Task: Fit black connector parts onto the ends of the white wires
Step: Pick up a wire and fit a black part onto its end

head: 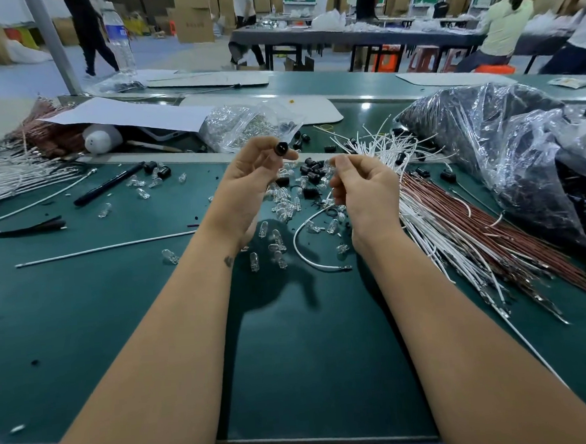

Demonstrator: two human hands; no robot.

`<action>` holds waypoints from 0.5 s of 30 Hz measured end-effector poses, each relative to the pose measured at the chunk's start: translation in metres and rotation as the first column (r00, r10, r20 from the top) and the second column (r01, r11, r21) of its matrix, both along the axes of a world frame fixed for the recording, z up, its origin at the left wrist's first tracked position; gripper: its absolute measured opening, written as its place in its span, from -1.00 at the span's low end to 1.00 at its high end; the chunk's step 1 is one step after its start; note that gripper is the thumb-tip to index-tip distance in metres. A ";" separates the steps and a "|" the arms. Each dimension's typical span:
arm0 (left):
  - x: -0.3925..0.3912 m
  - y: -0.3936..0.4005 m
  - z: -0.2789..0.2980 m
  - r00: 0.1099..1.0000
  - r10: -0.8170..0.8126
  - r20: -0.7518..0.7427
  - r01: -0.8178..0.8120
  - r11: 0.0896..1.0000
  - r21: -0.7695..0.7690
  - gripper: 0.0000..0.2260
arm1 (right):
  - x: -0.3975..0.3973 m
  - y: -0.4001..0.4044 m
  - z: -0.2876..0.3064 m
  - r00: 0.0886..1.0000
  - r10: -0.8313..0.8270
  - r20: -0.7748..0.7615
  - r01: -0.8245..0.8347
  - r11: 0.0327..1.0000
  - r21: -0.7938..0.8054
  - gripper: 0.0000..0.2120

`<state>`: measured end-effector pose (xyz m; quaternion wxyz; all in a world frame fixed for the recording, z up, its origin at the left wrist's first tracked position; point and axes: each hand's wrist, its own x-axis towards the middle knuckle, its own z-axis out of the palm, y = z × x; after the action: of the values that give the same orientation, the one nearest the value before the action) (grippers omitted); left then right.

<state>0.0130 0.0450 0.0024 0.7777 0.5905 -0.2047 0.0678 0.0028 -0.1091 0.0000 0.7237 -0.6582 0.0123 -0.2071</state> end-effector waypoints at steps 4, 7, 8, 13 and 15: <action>0.000 -0.002 0.001 0.999 -0.035 -0.009 0.035 0.999 -0.027 -0.96 | 0.001 0.001 -0.001 0.999 0.026 0.022 -0.025 0.999 -0.026 -0.86; -0.001 -0.002 0.002 1.000 -0.012 -0.001 0.012 1.000 0.010 -0.96 | 0.001 0.000 -0.001 0.998 0.064 0.024 -0.064 0.998 0.008 -0.87; 0.000 -0.002 0.001 1.000 0.026 0.001 -0.026 0.997 0.066 -0.95 | 0.000 -0.001 0.000 0.997 0.076 0.021 -0.076 0.997 0.024 -0.88; 0.004 -0.006 -0.007 0.981 0.191 0.026 -0.187 0.905 0.383 -0.86 | 0.001 -0.003 0.001 0.994 0.110 -0.019 -0.108 0.990 0.089 -0.87; 0.004 -0.007 -0.008 0.973 0.224 0.051 -0.225 0.883 0.412 -0.87 | 0.000 -0.005 0.001 0.992 0.127 -0.016 -0.125 0.987 0.099 -0.87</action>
<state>0.0173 0.0383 -0.0056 0.6212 0.7617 -0.1457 0.1128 0.0032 -0.1138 0.0009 0.7665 -0.6237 -0.0112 -0.1527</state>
